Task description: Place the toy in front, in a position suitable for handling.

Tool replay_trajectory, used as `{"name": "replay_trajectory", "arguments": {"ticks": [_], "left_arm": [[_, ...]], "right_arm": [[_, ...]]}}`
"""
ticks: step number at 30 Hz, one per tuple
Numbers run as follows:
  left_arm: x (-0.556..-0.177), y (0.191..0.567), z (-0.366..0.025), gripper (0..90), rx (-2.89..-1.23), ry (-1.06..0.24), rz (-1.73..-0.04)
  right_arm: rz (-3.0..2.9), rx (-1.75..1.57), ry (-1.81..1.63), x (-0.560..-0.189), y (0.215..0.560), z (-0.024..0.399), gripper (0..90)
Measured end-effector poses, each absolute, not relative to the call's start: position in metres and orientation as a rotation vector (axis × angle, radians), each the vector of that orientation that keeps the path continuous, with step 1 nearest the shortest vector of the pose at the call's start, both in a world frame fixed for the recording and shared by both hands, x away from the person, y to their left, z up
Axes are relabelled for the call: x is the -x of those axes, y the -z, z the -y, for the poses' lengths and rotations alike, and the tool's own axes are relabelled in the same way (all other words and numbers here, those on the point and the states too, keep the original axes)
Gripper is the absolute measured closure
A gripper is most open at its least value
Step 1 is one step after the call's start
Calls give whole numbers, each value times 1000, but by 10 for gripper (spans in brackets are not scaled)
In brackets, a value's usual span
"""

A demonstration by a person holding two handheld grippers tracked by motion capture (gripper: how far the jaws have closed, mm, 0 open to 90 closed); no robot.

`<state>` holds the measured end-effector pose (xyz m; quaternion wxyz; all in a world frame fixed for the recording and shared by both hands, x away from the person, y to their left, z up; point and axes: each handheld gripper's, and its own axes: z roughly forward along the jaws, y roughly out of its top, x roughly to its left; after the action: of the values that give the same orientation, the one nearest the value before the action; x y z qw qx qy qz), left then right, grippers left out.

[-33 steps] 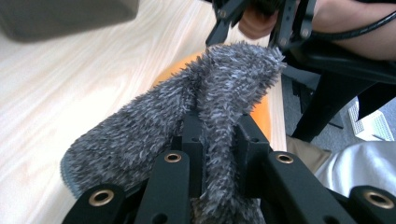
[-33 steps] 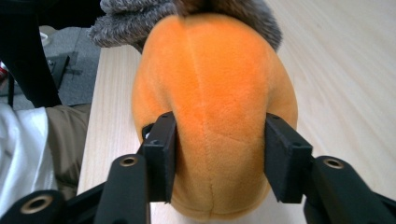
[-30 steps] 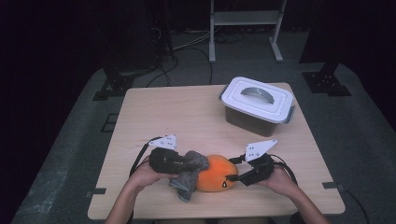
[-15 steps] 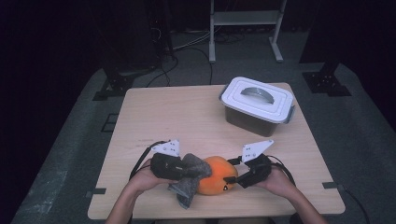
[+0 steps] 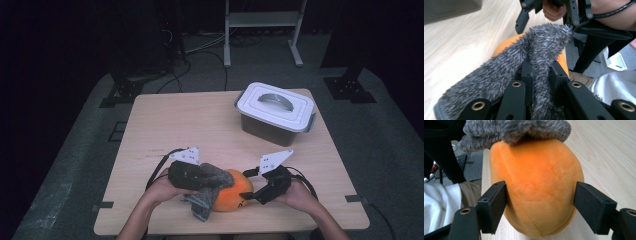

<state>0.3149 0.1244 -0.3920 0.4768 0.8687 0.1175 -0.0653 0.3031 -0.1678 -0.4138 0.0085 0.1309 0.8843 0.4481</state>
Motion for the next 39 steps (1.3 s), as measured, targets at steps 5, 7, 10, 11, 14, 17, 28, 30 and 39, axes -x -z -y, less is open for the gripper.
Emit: {"name": "replay_trajectory", "arguments": {"ticks": [5, 7, 10, 11, 14, 17, 28, 30, 39], "left_arm": [[-310, 394, -123, 769, -2128, 184, -261], [-311, 394, -123, 769, -2120, 179, -262], [-316, 389, -127, 769, -2088, 158, -281], [-318, 387, -128, 769, -2090, 144, -282], [-322, 378, -128, 769, -2100, 99, -289], [-328, 372, -128, 769, -2092, 71, -302], [-322, 393, -124, 769, -2095, 142, -311], [-319, 393, -122, 769, -2104, 156, -300], [-315, 394, -127, 768, -2123, 138, -288]], "right_arm": [[-2815, -398, -1356, -305, 418, 161, 192], [-2825, -388, -1354, -305, 421, 158, 279], [-2780, -355, -1369, -306, 417, 160, 440], [-2757, -352, -1376, -308, 415, 161, 459], [-2712, -340, -1391, -313, 413, 160, 476], [-2658, -311, -1398, -318, 408, 159, 477], [-2752, -450, -1401, -321, 418, 168, 244], [-2755, -459, -1415, -320, 419, 169, 231], [-2774, -424, -1423, -319, 426, 166, 330]]}}
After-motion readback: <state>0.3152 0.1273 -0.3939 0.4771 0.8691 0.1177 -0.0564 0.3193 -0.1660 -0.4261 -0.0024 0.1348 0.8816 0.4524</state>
